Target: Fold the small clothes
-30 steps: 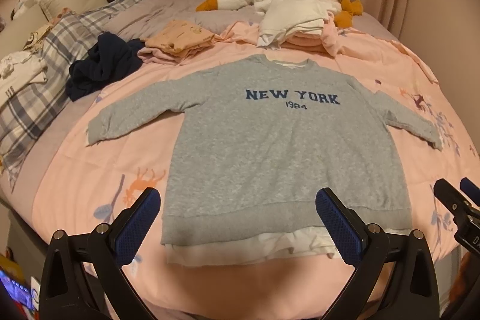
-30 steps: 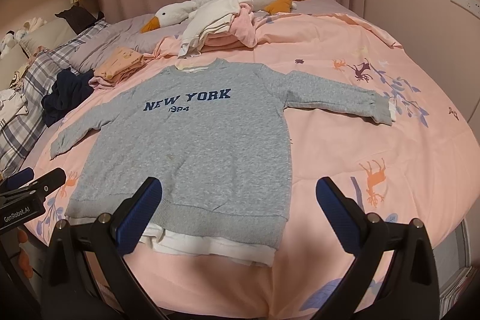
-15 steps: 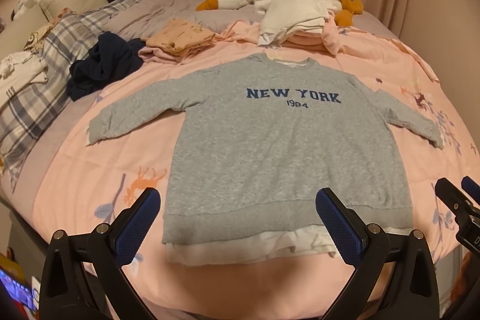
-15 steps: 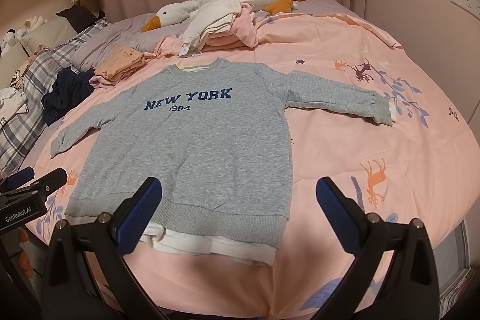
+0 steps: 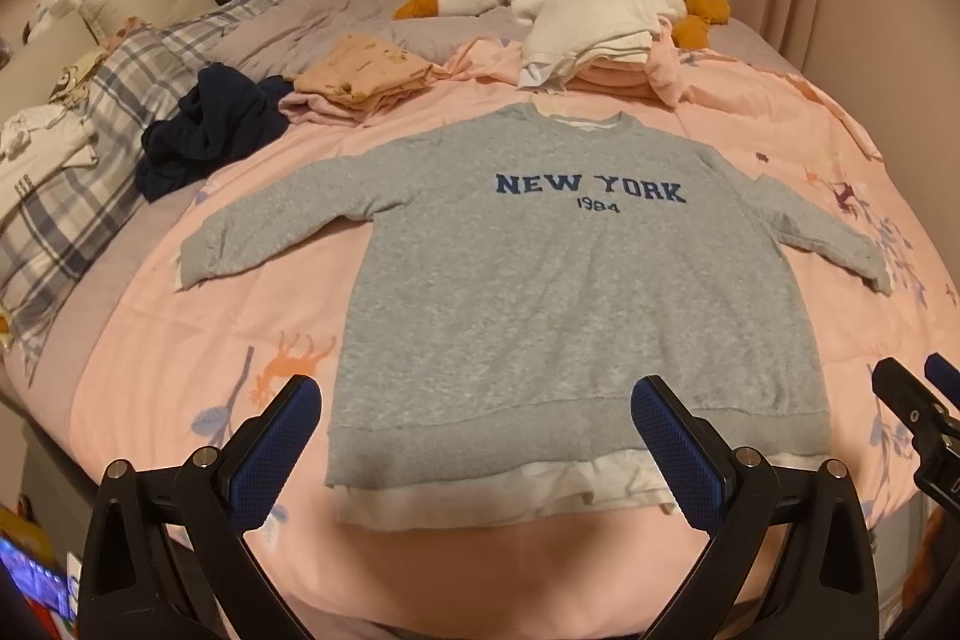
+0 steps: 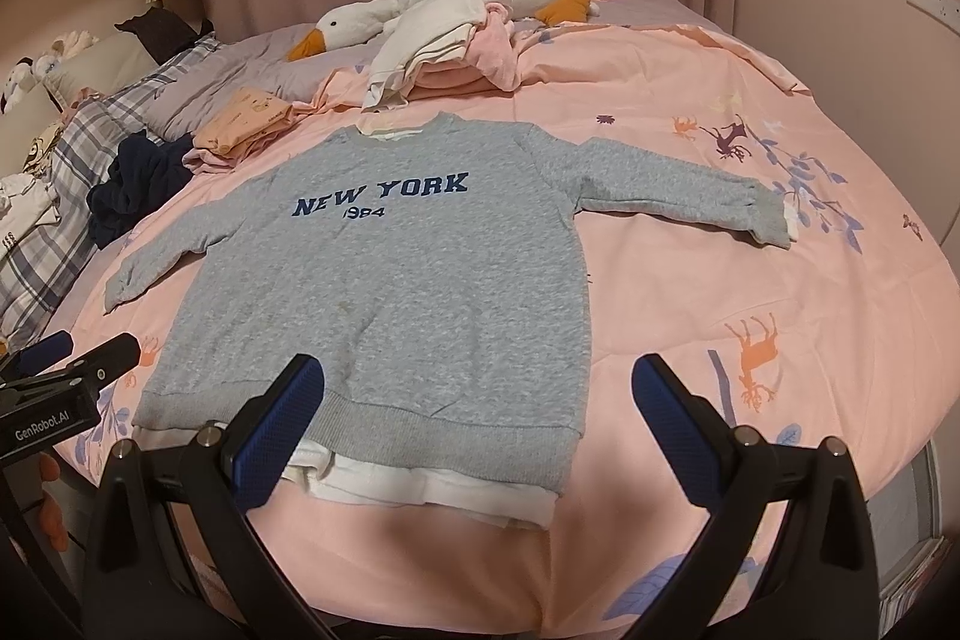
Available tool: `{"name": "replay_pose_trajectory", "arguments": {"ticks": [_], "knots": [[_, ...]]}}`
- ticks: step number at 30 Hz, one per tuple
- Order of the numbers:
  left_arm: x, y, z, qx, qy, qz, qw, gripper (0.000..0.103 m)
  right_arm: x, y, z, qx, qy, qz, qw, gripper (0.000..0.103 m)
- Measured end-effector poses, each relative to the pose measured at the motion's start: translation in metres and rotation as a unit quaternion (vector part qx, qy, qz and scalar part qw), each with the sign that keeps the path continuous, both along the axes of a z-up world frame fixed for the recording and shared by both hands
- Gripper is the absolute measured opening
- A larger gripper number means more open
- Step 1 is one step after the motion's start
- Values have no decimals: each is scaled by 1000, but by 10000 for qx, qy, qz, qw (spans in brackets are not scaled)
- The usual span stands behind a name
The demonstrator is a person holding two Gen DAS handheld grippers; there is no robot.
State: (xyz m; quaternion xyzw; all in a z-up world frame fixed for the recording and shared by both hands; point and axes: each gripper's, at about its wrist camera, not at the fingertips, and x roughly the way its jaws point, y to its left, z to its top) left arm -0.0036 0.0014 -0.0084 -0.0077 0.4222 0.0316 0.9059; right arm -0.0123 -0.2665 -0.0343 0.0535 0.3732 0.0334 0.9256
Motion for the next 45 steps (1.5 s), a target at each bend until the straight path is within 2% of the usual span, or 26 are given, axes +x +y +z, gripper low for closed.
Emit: {"name": "replay_pose_trajectory", "arguments": {"ticks": [45], "knots": [[13,-5,-9,44,154,-44,9999,102,12,-12,-12,58,186,-91,9998,103]]}}
